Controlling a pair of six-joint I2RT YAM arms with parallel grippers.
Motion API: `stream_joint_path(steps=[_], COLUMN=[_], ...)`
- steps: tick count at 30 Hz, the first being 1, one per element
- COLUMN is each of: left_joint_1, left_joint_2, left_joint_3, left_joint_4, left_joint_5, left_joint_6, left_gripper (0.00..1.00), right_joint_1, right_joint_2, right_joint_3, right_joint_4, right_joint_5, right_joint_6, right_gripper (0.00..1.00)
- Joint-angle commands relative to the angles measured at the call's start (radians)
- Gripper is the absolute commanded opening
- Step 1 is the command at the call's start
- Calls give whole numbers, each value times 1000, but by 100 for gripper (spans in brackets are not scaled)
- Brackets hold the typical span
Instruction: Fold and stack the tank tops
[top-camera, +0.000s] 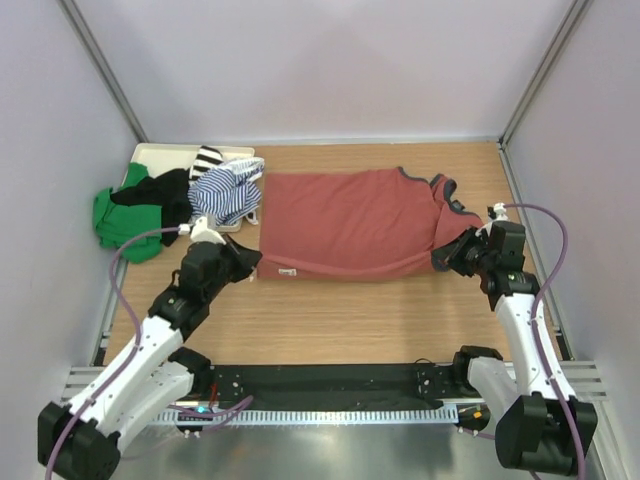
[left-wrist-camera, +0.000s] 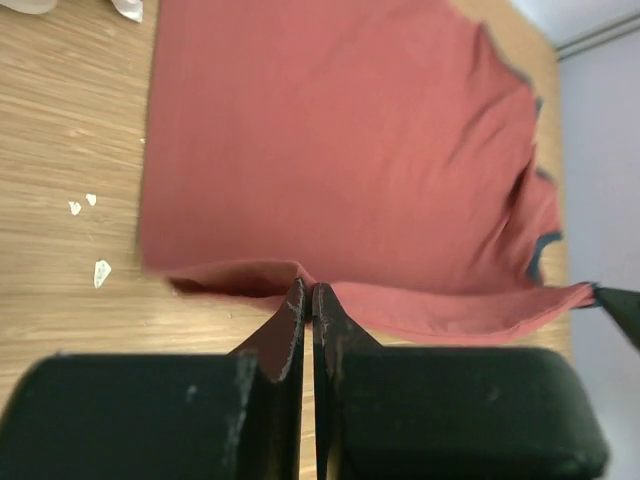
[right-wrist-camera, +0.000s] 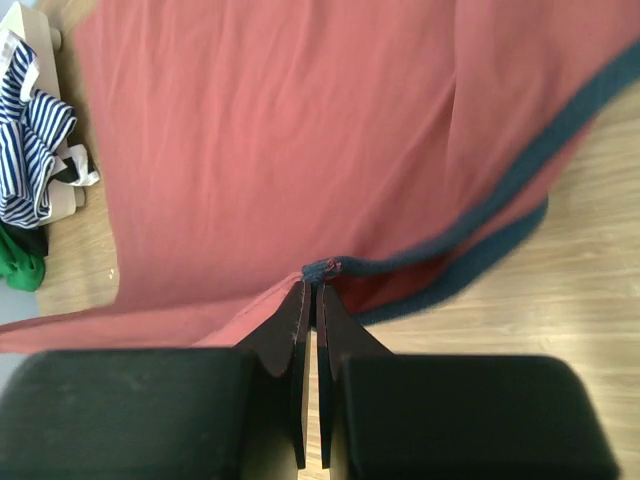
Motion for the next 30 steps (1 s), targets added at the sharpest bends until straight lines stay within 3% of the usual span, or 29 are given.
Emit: stream_joint_path(steps=[1,7,14,20,30], left_joint_1=[-5,-6,-8,-5,11], left_joint_2=[-138,-197,-178,-79,65], left_joint_3=[-52,-74,-125,-145,-24], left_joint_4=[-52,-160,-166,-125,-108], left_joint_5=[-65,-87,-114,-193,-277], left_joint_6=[-62,-45,-102,-125,-65], left_gripper=[0,0,0,0,0], right_joint_1=[-3,-1,-1,3,9], right_joint_2=[-66,-92,-12,92,313], right_joint_3=[-30,-91,-102,-53,81], right_joint_4=[-60,-55,-17,14,69], right_joint_5=[47,49,41,58,99], right_joint_6=[-17,26,6,-26,-32], right_gripper=[2,6,6,6,4])
